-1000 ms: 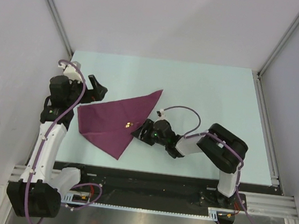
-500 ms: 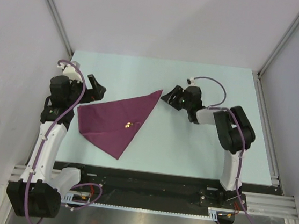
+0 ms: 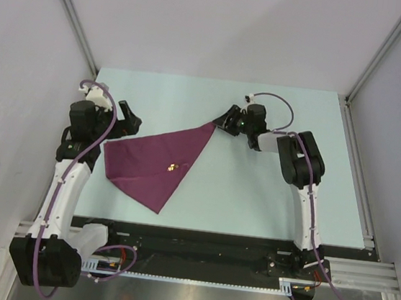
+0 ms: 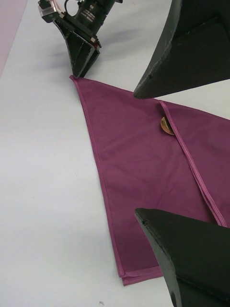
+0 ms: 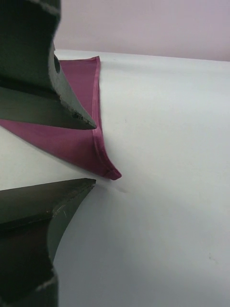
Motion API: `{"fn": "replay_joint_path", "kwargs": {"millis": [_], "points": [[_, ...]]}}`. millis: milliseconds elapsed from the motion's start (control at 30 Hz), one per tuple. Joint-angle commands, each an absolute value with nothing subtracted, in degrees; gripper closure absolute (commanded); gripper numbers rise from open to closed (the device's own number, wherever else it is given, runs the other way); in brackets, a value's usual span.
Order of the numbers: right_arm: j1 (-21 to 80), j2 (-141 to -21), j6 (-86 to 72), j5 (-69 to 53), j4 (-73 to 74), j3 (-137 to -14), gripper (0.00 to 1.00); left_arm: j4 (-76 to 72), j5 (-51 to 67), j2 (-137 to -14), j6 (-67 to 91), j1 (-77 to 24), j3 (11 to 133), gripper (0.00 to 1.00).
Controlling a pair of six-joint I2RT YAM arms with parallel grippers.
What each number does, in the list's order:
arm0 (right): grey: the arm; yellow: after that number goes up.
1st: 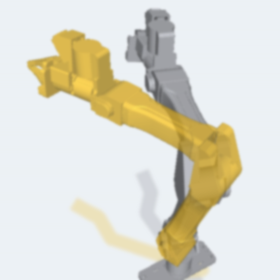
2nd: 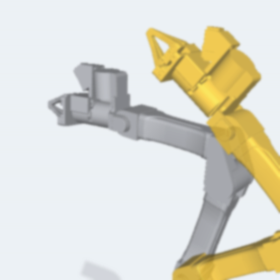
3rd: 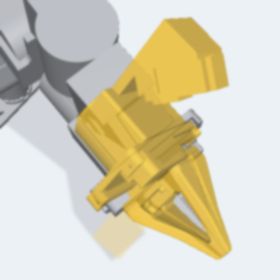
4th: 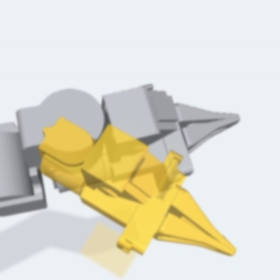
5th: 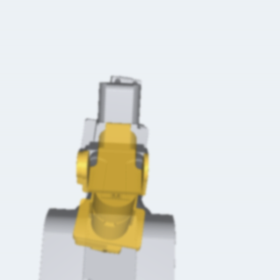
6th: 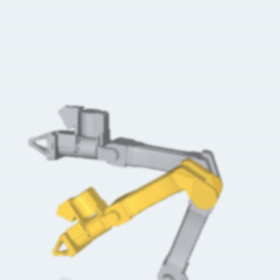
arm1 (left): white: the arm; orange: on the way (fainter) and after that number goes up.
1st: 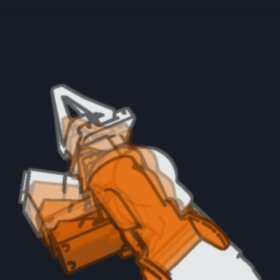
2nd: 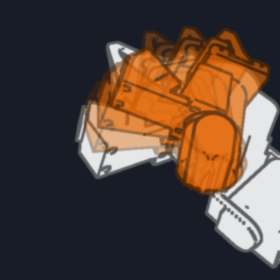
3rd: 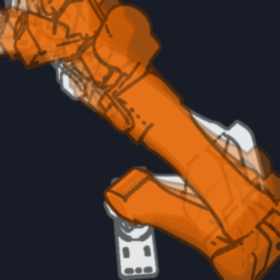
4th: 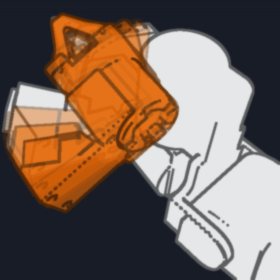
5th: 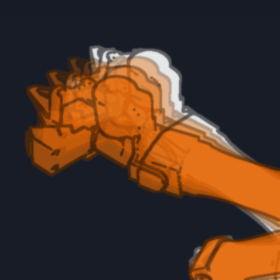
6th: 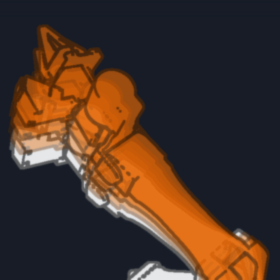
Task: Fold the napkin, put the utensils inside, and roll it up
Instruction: Fold the napkin
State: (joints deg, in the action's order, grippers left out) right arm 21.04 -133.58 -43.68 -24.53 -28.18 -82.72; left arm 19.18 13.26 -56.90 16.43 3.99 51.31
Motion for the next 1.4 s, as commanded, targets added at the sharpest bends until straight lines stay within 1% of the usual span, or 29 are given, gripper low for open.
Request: {"fn": "replay_joint_path", "kwargs": {"millis": [0,167,333,533,600,633,733,767,833,933,967,1133,1200,1367], "points": [[21.10,-137.11,-42.18,-21.45,-22.33,-84.99,0.51,18.81,13.01,-56.86,15.38,3.60,51.86,0.00],[21.09,-138.51,-42.54,-18.73,-18.90,-88.24,0.55,18.72,13.27,-56.87,15.38,3.60,51.85,0.00],[20.92,-140.89,-43.24,-18.98,-14.60,-92.28,0.58,18.81,13.62,-56.95,15.38,3.60,51.86,0.00],[21.01,-142.73,-43.68,-17.76,-9.85,-95.97,0.66,18.63,14.32,-57.04,15.56,3.60,51.86,0.00],[21.01,-143.17,-44.03,-17.32,-8.71,-96.59,0.69,18.63,14.50,-56.95,15.56,3.60,51.86,0.00],[21.01,-143.17,-44.21,-17.31,-8.61,-96.68,0.74,18.63,14.41,-56.87,15.56,3.60,51.86,0.00],[21.01,-143.00,-44.47,-16.35,-8.26,-96.68,0.82,18.55,14.68,-56.95,15.64,3.52,51.77,0.00],[21.01,-142.91,-44.73,-16.52,-8.35,-96.59,0.87,18.54,14.76,-56.87,15.73,3.60,51.77,0.00],[21.00,-142.82,-45.87,-17.14,-9.84,-96.16,0.93,18.54,14.68,-57.04,15.73,3.60,51.77,0.00],[21.01,-142.21,-46.76,-19.06,-13.26,-95.63,0.96,18.46,14.94,-56.95,15.82,3.60,51.77,0.00],[21.01,-141.68,-47.37,-19.94,-14.58,-95.36,0.99,18.46,15.03,-57.04,15.82,3.60,51.77,0.00],[21.27,-138.44,-50.01,-26.00,-26.17,-92.47,1.00,18.46,15.03,-56.87,15.82,3.60,51.77,0.00],[21.62,-135.98,-52.10,-27.68,-32.56,-89.31,1.00,18.46,15.03,-56.87,15.82,3.60,51.77,0.00],[23.37,-130.62,-54.67,-31.63,-41.64,-83.60,1.00,18.46,15.12,-56.69,15.91,3.69,51.77,0.00]]}}
